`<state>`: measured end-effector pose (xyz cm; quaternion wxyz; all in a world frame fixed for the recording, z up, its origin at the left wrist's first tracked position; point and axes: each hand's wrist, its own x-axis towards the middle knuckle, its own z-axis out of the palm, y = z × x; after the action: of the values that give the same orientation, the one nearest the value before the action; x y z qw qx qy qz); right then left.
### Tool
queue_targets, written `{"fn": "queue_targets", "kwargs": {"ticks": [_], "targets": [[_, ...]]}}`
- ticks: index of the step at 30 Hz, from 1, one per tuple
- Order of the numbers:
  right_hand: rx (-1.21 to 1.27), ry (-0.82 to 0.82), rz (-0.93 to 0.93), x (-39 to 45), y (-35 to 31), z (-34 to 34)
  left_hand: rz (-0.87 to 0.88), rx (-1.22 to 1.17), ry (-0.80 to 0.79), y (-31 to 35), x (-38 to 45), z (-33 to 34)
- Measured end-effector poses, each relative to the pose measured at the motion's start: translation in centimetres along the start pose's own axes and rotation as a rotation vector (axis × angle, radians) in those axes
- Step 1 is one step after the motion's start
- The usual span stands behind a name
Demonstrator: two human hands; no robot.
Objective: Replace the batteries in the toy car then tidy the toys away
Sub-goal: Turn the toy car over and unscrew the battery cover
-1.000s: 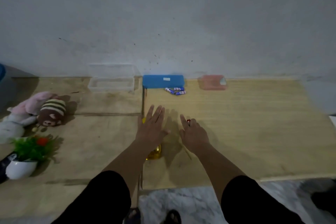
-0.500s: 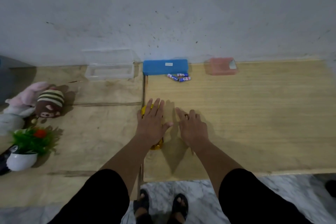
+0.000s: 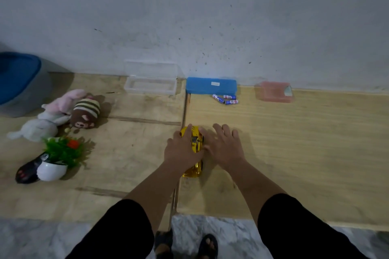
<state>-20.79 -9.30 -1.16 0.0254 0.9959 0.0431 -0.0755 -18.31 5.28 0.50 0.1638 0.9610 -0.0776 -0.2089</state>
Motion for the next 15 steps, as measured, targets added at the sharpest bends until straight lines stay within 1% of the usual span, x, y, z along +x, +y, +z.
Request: {"fn": "queue_targets", "kwargs": {"ticks": [2,3,6,8,10,12,15], "targets": [[0.091,-0.002,0.012,0.2,0.2,-0.5,0.029,-0.135,0.02,-0.5,0.0,-0.5],[0.142,0.005,0.018,0.3,0.4,-0.8,0.045,-0.21,0.006,-0.8,0.0,-1.0],[0.181,0.07,-0.047,0.9,0.5,-1.9,0.122,-0.399,-0.085,-1.8,0.0,-3.0],[0.245,0.064,-0.075,1.7,0.8,-3.3,0.183,-0.494,-0.135,-2.2,-0.1,-4.7],[0.395,0.012,-0.074,2.5,1.1,-5.2,0.234,-0.624,-0.168,-2.0,-0.4,-6.8],[0.619,-0.045,-0.078,3.1,1.2,-7.0,0.254,-0.766,-0.201,-1.5,-0.9,-8.7],[0.867,-0.058,-0.098,3.5,0.6,-9.9,0.243,-0.907,-0.2,-0.5,-1.3,-10.6]]}}
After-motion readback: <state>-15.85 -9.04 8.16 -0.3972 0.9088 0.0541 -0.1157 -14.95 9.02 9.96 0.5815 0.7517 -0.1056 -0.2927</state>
